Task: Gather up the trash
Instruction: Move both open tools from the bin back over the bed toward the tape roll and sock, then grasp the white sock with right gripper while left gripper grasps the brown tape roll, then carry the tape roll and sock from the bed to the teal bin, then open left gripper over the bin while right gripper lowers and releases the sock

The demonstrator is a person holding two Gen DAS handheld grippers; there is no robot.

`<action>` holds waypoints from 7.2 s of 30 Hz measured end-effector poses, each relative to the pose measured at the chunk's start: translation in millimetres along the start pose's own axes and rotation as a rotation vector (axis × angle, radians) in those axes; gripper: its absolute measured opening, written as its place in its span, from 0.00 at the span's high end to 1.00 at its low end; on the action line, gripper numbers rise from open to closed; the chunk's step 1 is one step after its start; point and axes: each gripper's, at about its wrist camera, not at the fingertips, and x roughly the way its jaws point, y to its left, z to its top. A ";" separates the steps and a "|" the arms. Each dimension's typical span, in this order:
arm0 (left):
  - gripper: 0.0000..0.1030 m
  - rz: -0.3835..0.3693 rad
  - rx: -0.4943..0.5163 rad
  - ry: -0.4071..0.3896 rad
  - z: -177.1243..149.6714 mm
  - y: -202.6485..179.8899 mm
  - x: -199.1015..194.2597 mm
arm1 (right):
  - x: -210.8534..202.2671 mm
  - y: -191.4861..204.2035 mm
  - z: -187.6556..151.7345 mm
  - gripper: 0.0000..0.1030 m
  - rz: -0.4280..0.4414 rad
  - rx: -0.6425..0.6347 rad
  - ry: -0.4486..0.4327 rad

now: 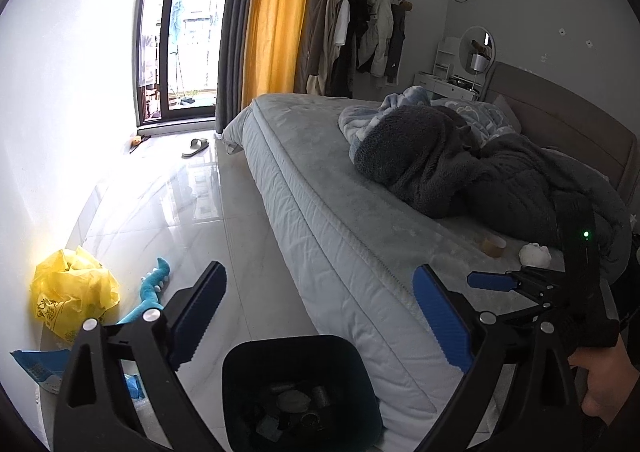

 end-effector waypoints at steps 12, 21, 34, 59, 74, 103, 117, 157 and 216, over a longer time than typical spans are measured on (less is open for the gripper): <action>0.06 -0.064 0.017 0.015 -0.9 -52.2 36.6 | -37.7 -53.7 0.1 0.08 -0.090 0.026 -0.056; 0.06 -0.080 0.040 0.029 -6.1 -79.2 58.0 | -50.1 -93.7 -8.2 0.05 -0.153 0.032 -0.056; 0.06 -0.154 0.031 0.024 -0.3 -127.4 91.3 | -84.0 -176.4 -24.1 0.04 -0.231 0.122 -0.096; 0.06 -0.257 0.117 0.132 9.5 -193.1 169.8 | -41.5 -252.2 -42.8 0.03 -0.274 0.229 0.012; 0.06 -0.285 0.135 0.206 -0.7 -245.6 208.7 | -30.1 -272.1 -51.3 0.34 -0.191 0.248 0.023; 0.38 -0.246 0.200 0.278 -14.5 -295.5 256.1 | -71.1 -290.6 -59.7 0.43 -0.138 0.352 -0.059; 0.43 -0.272 0.186 0.200 -16.3 -290.9 220.1 | -110.8 -280.7 -66.9 0.43 -0.121 0.472 -0.136; 0.43 -0.068 0.128 0.233 -59.3 -172.2 101.5 | -126.6 -127.1 -35.6 0.43 -0.090 0.298 -0.182; 0.08 0.008 -0.320 0.207 -36.6 70.5 -4.1 | 140.9 83.1 -34.3 0.43 0.094 -0.071 0.278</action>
